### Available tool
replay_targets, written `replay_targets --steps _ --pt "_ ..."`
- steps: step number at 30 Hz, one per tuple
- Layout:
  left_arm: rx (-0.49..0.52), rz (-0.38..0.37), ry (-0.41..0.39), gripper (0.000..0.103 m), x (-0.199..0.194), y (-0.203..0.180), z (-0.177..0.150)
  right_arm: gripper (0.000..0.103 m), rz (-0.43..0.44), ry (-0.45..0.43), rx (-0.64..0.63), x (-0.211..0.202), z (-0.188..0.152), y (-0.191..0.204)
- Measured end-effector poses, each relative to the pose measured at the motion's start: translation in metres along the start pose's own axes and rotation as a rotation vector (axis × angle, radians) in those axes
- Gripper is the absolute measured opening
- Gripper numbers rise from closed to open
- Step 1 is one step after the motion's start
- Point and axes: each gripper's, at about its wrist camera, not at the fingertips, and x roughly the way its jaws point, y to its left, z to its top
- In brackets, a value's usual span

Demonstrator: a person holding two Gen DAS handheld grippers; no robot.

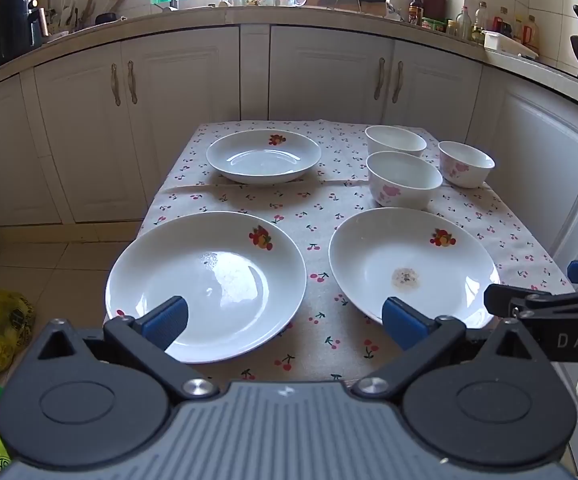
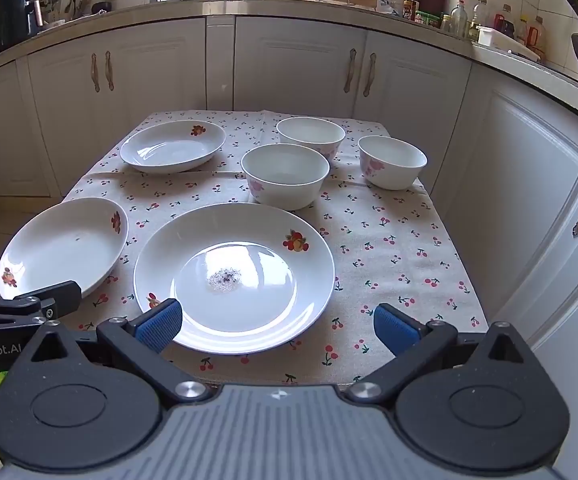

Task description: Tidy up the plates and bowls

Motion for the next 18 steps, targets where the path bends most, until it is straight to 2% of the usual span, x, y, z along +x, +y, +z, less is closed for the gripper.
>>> replay_targets --steps 18 --pt "-0.005 -0.007 -0.007 0.102 -0.0028 0.0031 0.0023 0.103 -0.005 -0.008 0.005 -0.0041 0.0027 -0.0019"
